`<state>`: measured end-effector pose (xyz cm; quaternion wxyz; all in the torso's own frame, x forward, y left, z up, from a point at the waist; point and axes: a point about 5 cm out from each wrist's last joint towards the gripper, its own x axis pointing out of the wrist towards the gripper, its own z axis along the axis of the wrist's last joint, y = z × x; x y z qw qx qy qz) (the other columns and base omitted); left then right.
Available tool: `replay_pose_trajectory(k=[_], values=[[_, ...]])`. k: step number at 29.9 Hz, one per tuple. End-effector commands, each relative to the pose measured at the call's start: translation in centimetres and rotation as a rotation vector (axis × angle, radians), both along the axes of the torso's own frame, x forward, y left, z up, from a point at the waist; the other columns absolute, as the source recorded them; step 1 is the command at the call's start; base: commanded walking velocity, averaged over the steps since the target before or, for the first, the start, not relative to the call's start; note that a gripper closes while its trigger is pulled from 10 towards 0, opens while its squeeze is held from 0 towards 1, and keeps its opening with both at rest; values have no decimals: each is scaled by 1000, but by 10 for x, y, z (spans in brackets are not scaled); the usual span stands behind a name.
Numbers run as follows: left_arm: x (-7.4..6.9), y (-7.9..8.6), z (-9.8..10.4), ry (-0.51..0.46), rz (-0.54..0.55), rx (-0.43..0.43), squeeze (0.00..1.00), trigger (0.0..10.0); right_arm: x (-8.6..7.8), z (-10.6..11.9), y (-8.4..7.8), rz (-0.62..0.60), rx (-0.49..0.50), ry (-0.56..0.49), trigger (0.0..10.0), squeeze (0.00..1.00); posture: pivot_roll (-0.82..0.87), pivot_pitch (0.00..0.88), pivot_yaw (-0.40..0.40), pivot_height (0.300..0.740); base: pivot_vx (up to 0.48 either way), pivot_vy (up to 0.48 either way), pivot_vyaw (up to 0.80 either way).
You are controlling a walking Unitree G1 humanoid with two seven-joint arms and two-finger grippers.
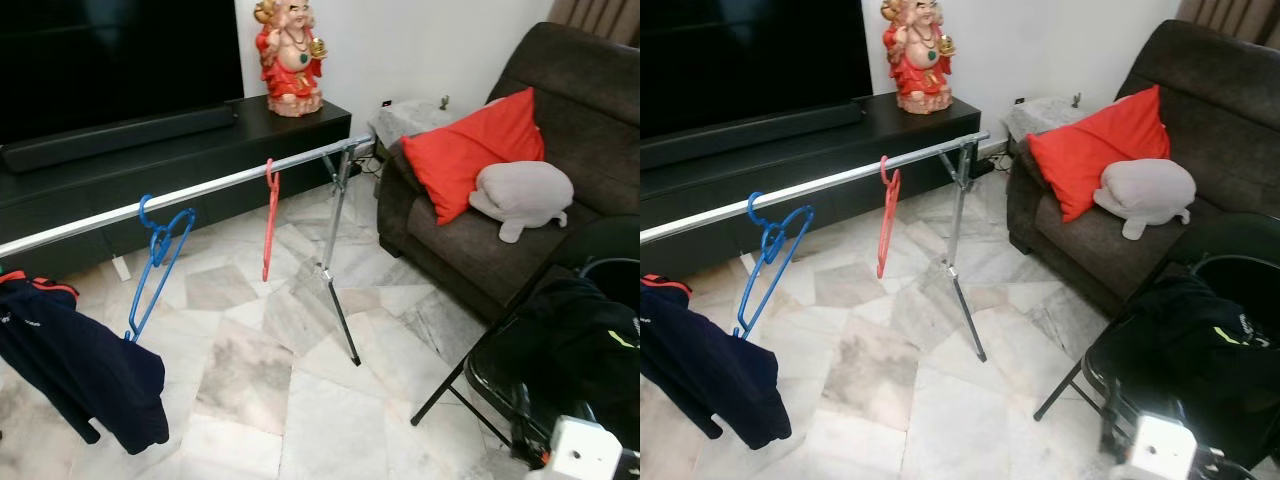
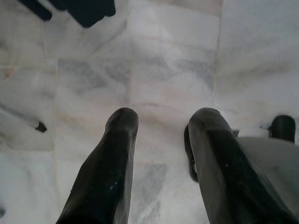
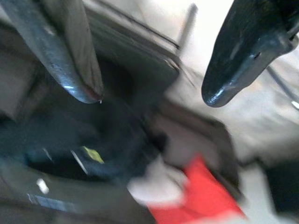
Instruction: Hang hanger
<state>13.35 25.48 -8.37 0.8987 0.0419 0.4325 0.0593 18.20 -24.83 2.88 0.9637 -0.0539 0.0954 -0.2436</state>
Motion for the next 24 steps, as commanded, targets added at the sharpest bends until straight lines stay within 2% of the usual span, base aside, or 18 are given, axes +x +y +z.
replay_pose_trajectory(k=[1, 2, 4, 8, 9, 11, 18, 19, 20, 24], values=[[5, -4, 1, -10, -11, -1, 0, 10000, -1, -34, -12, -96, 82, 213, 10000, 0, 34, 0, -13, 740, 0, 0, 0], [5, -4, 1, -10, -11, -1, 0, 10000, -1, -34, -12, -96, 82, 213, 10000, 0, 34, 0, -13, 740, 0, 0, 0], [10, -5, 3, -26, -17, -2, 0, 10000, 6, -53, -11, -90, 156, 331, 10000, 0, 25, 0, -16, 740, 0, 0, 0], [19, -7, 5, -41, -16, -4, 0, 10000, 5, -74, -9, -66, 172, 476, 10000, 0, 34, 1, -19, 740, 0, 0, 0], [23, -7, 7, -53, -12, -5, 0, 10000, 1, -86, -3, -22, 200, 559, 10000, 0, 36, 7, -21, 740, 0, 0, 0], [24, -7, 7, -57, -12, -4, 0, 10000, -2, -91, 0, 12, 211, 609, 10000, 0, 34, 11, -21, 740, 0, 0, 0], [19, -6, 6, -49, 7, 1, 0, 10000, -33, -114, 2, 34, 223, 801, 10000, 0, 54, 27, -17, 740, 0, 0, 0], [15, -4, 5, -46, 9, 4, 0, 10000, -41, -117, 0, 53, 221, 830, 10000, 0, 56, 30, -19, 740, 0, 0, 0], [15, -4, 5, -46, 9, 4, 0, 10000, -41, -117, 0, 53, 221, 830, 10000, 0, 56, 30, -19, 740, 0, 0, 0], [9, -2, 4, -45, 14, 9, 0, 10000, -58, -120, -7, 76, 182, 821, 10000, 0, 54, 49, -10, 740, 0, 0, 0]])
